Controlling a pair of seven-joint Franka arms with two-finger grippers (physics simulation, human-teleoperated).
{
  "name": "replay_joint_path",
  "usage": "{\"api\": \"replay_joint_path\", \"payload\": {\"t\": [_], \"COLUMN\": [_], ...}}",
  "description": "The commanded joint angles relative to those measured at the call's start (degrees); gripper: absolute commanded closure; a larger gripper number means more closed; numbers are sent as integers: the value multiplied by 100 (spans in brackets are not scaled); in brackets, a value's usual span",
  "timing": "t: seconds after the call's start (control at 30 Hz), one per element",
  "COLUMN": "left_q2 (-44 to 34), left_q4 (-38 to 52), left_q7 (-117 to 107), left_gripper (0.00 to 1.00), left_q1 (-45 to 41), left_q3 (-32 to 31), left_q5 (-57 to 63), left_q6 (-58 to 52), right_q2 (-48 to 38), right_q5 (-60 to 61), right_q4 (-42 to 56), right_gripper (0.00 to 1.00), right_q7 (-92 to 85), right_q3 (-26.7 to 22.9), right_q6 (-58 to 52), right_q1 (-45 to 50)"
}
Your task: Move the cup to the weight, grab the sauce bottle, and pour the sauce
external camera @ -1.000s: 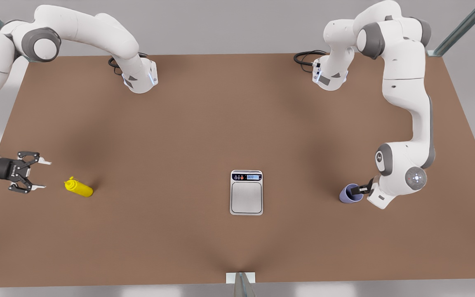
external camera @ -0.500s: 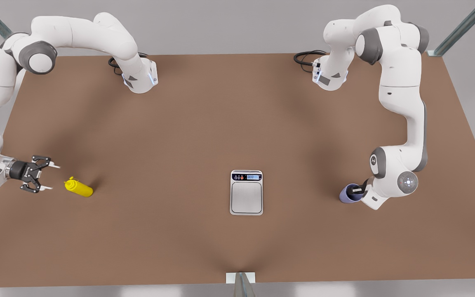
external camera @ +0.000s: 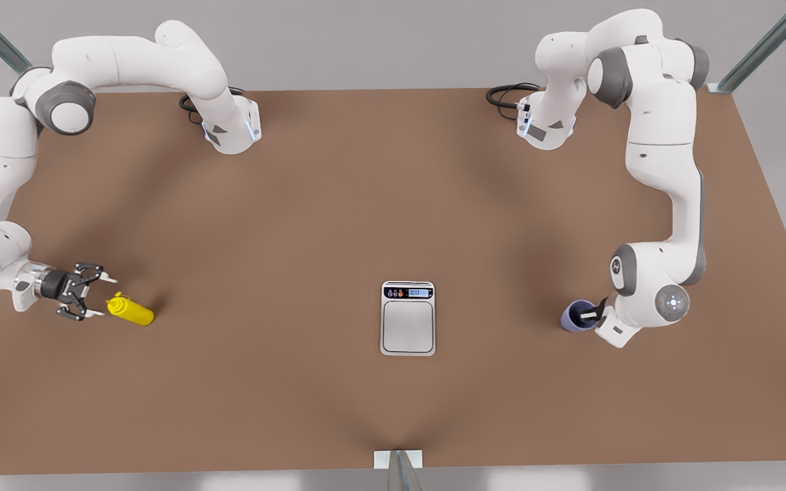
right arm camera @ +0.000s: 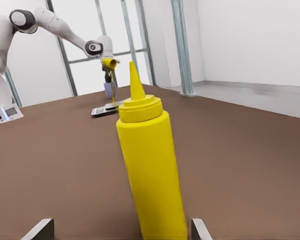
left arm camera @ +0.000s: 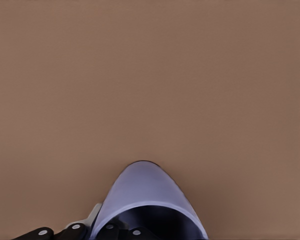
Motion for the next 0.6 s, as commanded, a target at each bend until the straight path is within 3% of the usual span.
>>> {"api": "replay_joint_path", "payload": {"t": [0.0, 0.2, 0.3, 0.57], "left_q2": [0, -211, -343, -220], "left_q4": [0, 44, 193, 809], "left_q7": [6, -3, -257, -2357], "left_gripper": [79, 79, 79, 79], "left_q1": [0, -17, -26, -1555], "left_q3": [0, -9, -404, -413], "left_q5": [-43, -52, -61, -404], "left_q6": [-1, -45, -97, -185], "right_q2": [4, 31, 31, 40], "right_q5": [9, 62, 88, 185], "right_q4": [0, 0, 0, -44], "right_gripper": [0, 0, 0, 0], "right_q7": [-11, -125, -117, -143], "right_q3": [0, 9, 9, 9], "right_q6": [53, 115, 132, 291], "right_q1": [9, 132, 220, 360]}}
